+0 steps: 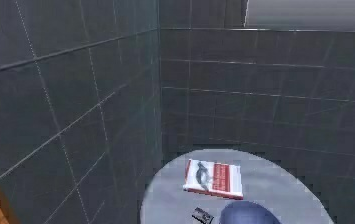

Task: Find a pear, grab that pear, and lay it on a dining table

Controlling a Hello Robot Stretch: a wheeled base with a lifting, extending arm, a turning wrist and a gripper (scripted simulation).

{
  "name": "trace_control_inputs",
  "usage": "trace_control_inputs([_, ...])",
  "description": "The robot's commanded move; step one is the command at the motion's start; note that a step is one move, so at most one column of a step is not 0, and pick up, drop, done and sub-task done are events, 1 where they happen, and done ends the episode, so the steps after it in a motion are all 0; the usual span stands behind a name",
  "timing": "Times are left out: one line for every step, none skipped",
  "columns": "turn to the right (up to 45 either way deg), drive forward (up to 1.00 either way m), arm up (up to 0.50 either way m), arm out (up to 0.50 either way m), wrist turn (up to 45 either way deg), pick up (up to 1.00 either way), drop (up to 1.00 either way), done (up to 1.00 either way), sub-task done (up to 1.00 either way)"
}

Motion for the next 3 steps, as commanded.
trace_control_inputs([39.0,0.0,0.0,0.0,0.0,0.0,0.0,0.0,0.0])
trace_control_inputs([-30.0,0.0,0.0,0.0,0.0,0.0,0.0,0.0,0.0])
trace_control_inputs([21.0,0.0,0.0,0.0,0.0,0.0,0.0,0.0,0.0])
